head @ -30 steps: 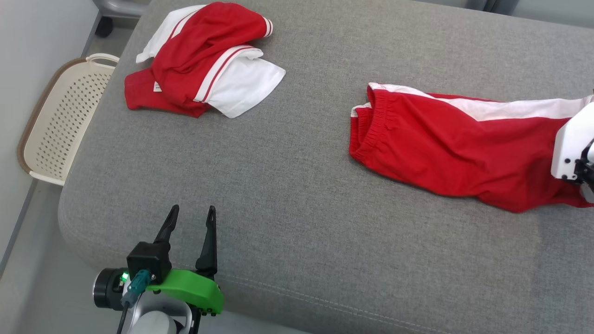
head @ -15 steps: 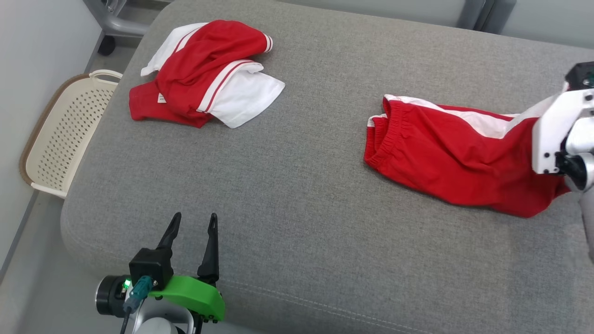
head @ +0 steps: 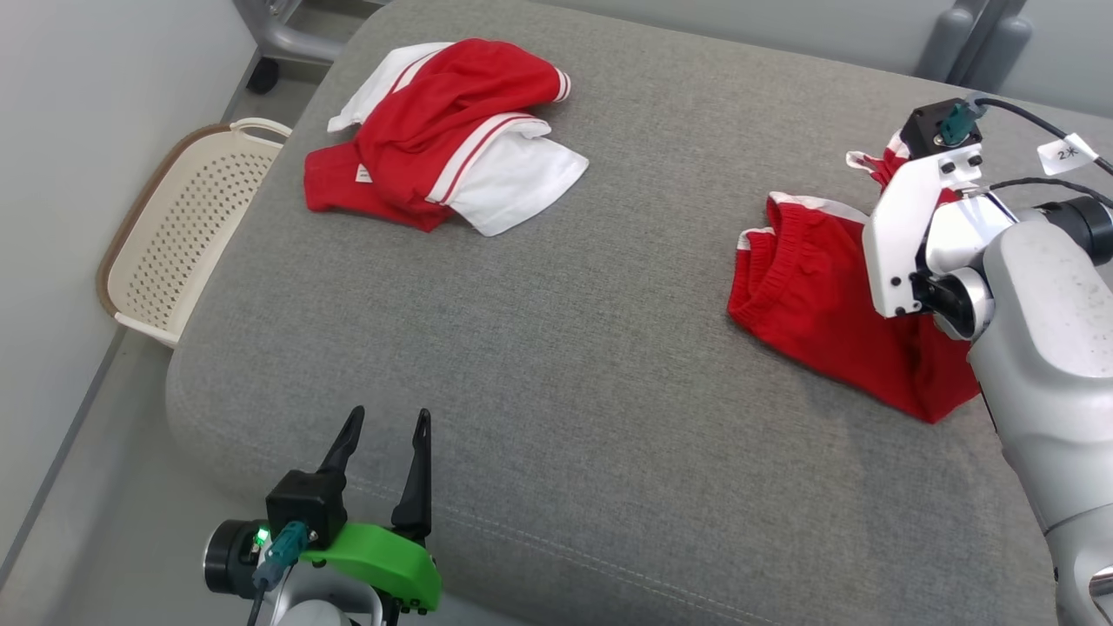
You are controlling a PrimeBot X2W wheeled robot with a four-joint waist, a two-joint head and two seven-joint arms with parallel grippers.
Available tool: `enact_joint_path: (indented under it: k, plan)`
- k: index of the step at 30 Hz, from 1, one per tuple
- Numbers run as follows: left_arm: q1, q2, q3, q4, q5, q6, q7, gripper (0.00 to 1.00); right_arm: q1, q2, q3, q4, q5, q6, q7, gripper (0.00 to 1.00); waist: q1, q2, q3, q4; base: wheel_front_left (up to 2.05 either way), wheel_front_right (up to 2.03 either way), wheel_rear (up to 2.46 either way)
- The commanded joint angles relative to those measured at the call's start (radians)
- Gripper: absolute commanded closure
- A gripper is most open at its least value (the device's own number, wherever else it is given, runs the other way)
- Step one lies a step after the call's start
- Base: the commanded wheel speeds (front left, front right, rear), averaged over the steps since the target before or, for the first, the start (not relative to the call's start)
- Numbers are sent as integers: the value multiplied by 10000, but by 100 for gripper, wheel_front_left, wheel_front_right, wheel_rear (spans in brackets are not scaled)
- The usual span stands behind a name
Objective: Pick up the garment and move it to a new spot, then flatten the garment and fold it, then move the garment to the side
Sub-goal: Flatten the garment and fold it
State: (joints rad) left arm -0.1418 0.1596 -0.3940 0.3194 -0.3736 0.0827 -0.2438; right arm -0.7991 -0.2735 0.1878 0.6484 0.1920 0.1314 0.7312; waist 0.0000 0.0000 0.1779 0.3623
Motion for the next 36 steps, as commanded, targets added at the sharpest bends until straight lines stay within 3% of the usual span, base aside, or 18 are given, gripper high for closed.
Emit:
enact_joint_path:
  k: [1,20,21,22,30,36]
  plan:
    - [-9,-77,-35,42,-41,-13,-56,0,-284,71,130,303,89,-14,-109,100,0,0,-18,353,0,0,0]
    - [-1,-340,-270,300,-88,-86,-158,0,-1023,314,471,2662,86,-14,-921,100,0,0,16,1405,0,0,0]
    - [-4,-344,-266,307,-99,-84,-165,0,-1083,300,458,2718,29,-14,-1024,78,0,0,24,1411,0,0,0]
    - [-10,-346,-253,313,-103,-75,-172,0,-1125,317,403,2798,19,-14,-1131,0,0,0,29,1407,0,0,0]
    - [31,-251,-107,306,-127,29,-206,0,-1436,582,535,2627,831,-14,-1980,0,0,0,-146,990,0,0,0]
    - [141,-150,-69,280,-138,49,-219,0,-1295,49,667,2269,1240,-14,-2706,0,0,0,-445,450,0,0,0]
